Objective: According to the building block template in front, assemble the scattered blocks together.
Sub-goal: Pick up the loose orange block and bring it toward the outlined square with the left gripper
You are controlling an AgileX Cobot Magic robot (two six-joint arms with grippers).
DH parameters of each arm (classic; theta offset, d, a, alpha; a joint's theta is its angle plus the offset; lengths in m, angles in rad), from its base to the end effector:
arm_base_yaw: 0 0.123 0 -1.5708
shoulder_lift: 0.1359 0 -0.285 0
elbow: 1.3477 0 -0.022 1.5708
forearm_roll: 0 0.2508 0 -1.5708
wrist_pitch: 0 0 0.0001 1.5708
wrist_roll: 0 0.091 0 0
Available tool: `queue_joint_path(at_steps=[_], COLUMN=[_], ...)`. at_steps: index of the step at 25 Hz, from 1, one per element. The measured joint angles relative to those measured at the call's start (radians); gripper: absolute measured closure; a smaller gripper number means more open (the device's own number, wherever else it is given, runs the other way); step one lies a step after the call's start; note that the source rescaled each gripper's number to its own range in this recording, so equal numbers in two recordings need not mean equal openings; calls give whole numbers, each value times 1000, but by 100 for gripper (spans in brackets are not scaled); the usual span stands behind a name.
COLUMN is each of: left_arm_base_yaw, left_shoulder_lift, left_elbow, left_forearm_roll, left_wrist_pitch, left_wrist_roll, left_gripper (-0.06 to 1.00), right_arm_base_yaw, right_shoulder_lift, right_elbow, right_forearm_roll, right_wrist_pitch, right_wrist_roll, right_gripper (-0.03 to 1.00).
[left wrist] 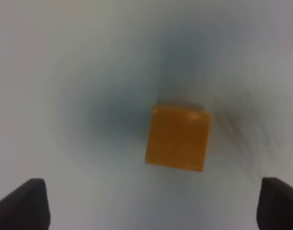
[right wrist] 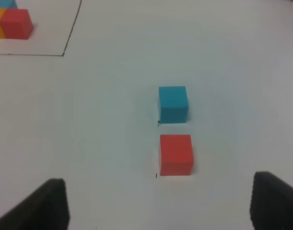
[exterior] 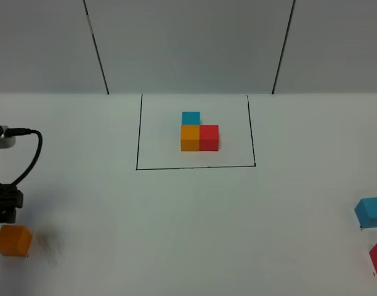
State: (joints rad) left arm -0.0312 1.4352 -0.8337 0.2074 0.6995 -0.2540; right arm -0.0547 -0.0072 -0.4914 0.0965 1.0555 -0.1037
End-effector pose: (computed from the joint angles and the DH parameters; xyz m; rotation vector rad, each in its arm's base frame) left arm 0.2618 0.0039 0.2196 -0.1214 2.7604 0.1514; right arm -0.0045 0.0079 0.2756 -0.0540 2.0360 0.0160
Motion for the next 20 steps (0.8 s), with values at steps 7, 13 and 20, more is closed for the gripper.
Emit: queue_joint_path(at_steps=[7, 13, 20], left_arm_base_yaw=[0, 0, 0], left_shoulder_lift=[129, 235, 328], left_elbow=[17, 17, 18], left_forearm_roll=[0, -1, -3], left_wrist_pitch=[-102, -154, -204], left_wrist_roll=[0, -2, -3], left_gripper=[11, 12, 16], right_arm_base_yaw=[0, 0, 0], right_shoulder_lift=[0, 0, 0], right_elbow=[0, 0, 0], right_forearm_roll=[0, 0, 0], right_wrist_pitch=[0, 0, 0], right_wrist_roll=[0, 0, 0], right_gripper=[35, 35, 35])
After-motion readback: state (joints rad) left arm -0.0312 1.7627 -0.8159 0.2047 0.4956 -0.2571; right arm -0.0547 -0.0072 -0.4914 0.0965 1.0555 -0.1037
